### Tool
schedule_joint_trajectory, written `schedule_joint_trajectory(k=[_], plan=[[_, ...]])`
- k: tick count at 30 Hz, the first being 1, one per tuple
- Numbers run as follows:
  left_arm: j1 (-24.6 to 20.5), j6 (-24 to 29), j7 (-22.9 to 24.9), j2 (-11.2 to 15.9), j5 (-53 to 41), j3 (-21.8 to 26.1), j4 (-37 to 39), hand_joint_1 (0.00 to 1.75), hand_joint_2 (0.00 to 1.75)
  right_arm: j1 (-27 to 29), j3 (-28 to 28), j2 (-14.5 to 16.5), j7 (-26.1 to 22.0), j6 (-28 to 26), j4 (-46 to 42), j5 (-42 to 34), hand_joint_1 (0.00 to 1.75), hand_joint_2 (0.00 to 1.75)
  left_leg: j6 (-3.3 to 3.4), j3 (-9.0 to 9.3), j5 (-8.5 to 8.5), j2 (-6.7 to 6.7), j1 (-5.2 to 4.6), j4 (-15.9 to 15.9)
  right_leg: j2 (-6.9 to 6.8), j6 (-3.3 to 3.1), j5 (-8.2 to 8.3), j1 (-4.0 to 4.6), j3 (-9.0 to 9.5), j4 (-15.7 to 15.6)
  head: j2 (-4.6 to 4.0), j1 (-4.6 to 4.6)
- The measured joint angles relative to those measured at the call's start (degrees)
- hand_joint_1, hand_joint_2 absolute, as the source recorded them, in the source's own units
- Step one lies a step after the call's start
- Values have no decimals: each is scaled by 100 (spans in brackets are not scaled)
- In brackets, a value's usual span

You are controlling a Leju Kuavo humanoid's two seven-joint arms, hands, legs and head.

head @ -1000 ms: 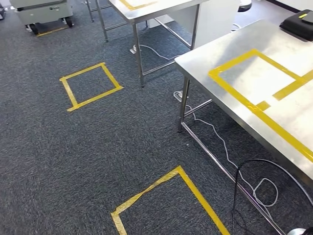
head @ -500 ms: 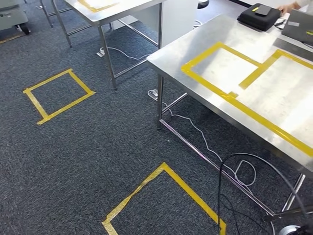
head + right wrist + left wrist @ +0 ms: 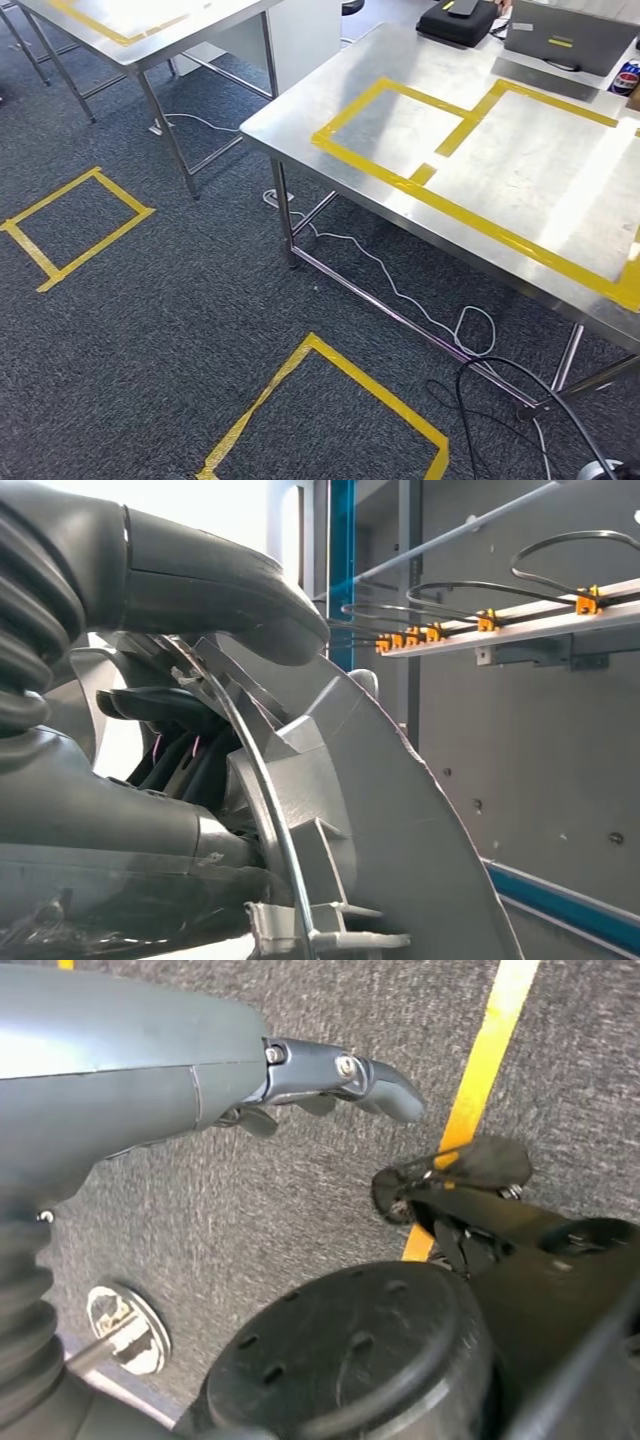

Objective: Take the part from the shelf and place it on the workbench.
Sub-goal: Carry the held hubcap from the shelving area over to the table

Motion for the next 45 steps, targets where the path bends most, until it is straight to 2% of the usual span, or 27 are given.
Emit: schedule_joint_trajectory(k=[1, 3, 4, 7, 8, 10, 14, 18, 20, 22, 25, 26, 27, 28, 30, 31, 32, 33, 35, 37, 39, 40, 41, 42, 43, 44, 45], plan=[[-5, -1, 0, -2, -1, 1, 0, 0, 175, -2, -2, 0, 2, 0, -9, 1, 175, 175, -6, 176, 152, -6, 17, -379, 27, 29, -11, 8, -6, 24, -1, -4], [-17, -2, -1, -8, -5, 1, 0, 0, 175, -3, -10, 0, 6, 0, -28, -10, 175, 175, 24, 371, 270, -32, 43, -825, 65, 86, -26, 29, -43, 61, 0, -2], [-23, -2, -1, -13, -9, 1, 0, 0, 175, -2, -14, 1, 7, 0, -33, -31, 175, 175, 44, 392, 265, -42, 45, -900, 77, 69, -38, 40, -69, 75, 0, 4], [-23, 1, 17, -16, -50, 2, 0, 0, 175, 8, -38, 1, 6, 0, -36, -107, 175, 175, 85, 387, 268, -47, 32, -897, 77, -60, -45, 41, -79, 43, 0, 27], [-23, 3, 28, -13, -73, 2, 0, 0, 175, 8, -48, 0, 6, 0, -36, -121, 175, 175, 104, 391, 267, -47, 26, -897, 75, -65, -39, 41, -67, 26, 1, 29], [-25, 3, 46, -5, -118, 3, 0, 0, 175, 7, -61, 0, 6, 0, -36, -159, 175, 175, 148, 391, 265, -48, 9, -893, 69, -5, -12, 28, -32, -15, 0, 28], [-23, -62, -88, -3, -191, 0, 0, 0, 175, 16, -90, 0, 3, 0, -36, -216, 175, 175, 206, 382, 265, -48, -32, -884, 71, 193, 47, -21, 8, -58, -1, 26], [-23, -102, -213, -2, -194, -2, 0, 0, 175, 48, -98, 0, 0, 0, -36, -220, 175, 175, 265, 380, 258, -47, -73, -879, 77, 295, 57, -66, 9, -75, -1, 22], [-23, -116, -239, -6, -186, -2, 0, 0, 175, 59, -101, 0, -1, 0, -39, -221, 175, 175, 308, 400, 288, -25, -59, -923, 85, 333, 44, -72, -16, -59, 0, 25], [-23, -132, -279, -13, -168, -2, 0, 0, 175, 71, -110, 0, -1, -3, -45, -221, 175, 175, 352, 427, 325, 25, -28, -985, 57, 349, -146, -68, -164, 244, 0, 45], [-16, -127, -296, -17, -120, -1, 0, 0, 175, 105, -133, 0, -1, -9, -51, -218, 175, 175, 366, 433, 329, 129, -22, -1002, 10, 349, -636, -71, -651, 1281, -1, 62], [-13, -116, -286, -17, -102, 1, 0, 0, 175, 121, -140, 0, -1, -9, -51, -217, 175, 175, 359, 434, 324, 171, -22, -1001, 1, 354, -681, -75, -750, 1480, -1, 63], [-12, -103, -270, -17, -91, 2, 0, 0, 175, 132, -150, 0, -1, -9, -51, -216, 175, 175, 343, 437, 317, 216, -18, -1000, -14, 361, -621, -84, -748, 1472, -1, 63], [-12, -90, -245, -17, -81, 3, 0, 0, 175, 139, -161, 0, -1, -9, -51, -215, 175, 175, 319, 446, 307, 263, -10, -998, -48, 370, -475, -95, -636, 1252, -1, 62], [-9, -65, -190, -4, -71, 7, -1, 0, 175, 139, -188, 0, -2, -9, -52, -212, 175, 175, 237, 473, 274, 350, -3, -981, -247, 394, -156, -105, -247, 525, 0, 65], [-5, -56, -167, 7, -68, 12, -2, 0, 175, 138, -200, 0, -3, -9, -52, -210, 175, 175, 189, 486, 251, 387, -10, -967, -331, 378, -73, -103, -100, 257, 0, 61], [-4, -49, -146, 18, -66, 21, -3, 0, 175, 137, -211, 0, -3, -9, -52, -208, 175, 175, 144, 504, 235, 425, -19, -961, -377, 345, -49, -95, -26, 116, 0, 53], [-5, -45, -127, 29, -65, 31, -4, 0, 175, 138, -221, 0, -4, -9, -52, -207, 175, 175, 104, 522, 227, 467, -26, -965, -361, 293, -64, -78, -24, 93, -1, 45], [-23, -45, -97, 26, -66, 43, -4, 0, 175, 144, -238, 0, -6, -9, -56, -203, 175, 175, 32, 556, 214, 542, 0, -981, -217, 182, -50, -65, -48, 92, -1, 30], [-44, -45, -87, 21, -67, 45, -4, 0, 175, 141, -244, 0, -9, -9, -63, -201, 175, 175, -22, 483, 48, 391, 29, -786, -92, 95, -28, -67, -59, 82, -1, 28], [-43, -45, -87, 21, -67, 48, -4, 0, 175, 136, -245, 0, -9, -9, -66, -199, 175, 175, -29, 168, -318, 129, 31, -122, 32, 37, -15, -63, -69, 78, -1, 21], [-34, -44, -86, 23, -67, 50, -4, 0, 175, 137, -245, 0, -9, -9, -66, -200, 175, 175, -21, -36, -479, 59, 25, 274, 104, 19, -10, -55, -76, 79, -1, 18], [-24, -44, -86, 26, -67, 52, -4, 0, 175, 140, -245, 0, -8, -9, -65, -200, 175, 175, -8, -197, -550, 21, 17, 562, 185, 10, -8, -45, -80, 79, -1, 17], [-19, -43, -85, 28, -67, 56, -4, 0, 175, 142, -245, 0, -8, -9, -64, -200, 175, 175, 13, -270, -505, 0, 10, 655, 269, 6, -6, -35, -81, 80, -1, 17], [-17, -43, -85, 28, -67, 60, -4, 0, 175, 144, -245, 0, -8, -9, -64, -200, 175, 175, 40, -242, -359, -26, 4, 539, 354, 7, -3, -28, -80, 80, -1, 17], [-18, -43, -85, 29, -67, 67, -4, 0, 175, 143, -245, 0, -8, -9, -64, -200, 175, 175, 72, -117, -151, -83, 0, 241, 439, 13, 0, -25, -79, 80, -1, 18], [-21, -43, -85, 30, -67, 74, -4, 0, 175, 143, -245, 0, -8, -9, -64, -200, 175, 175, 104, 55, 48, -214, 1, -133, 517, 22, 6, -25, -80, 81, -1, 17]])
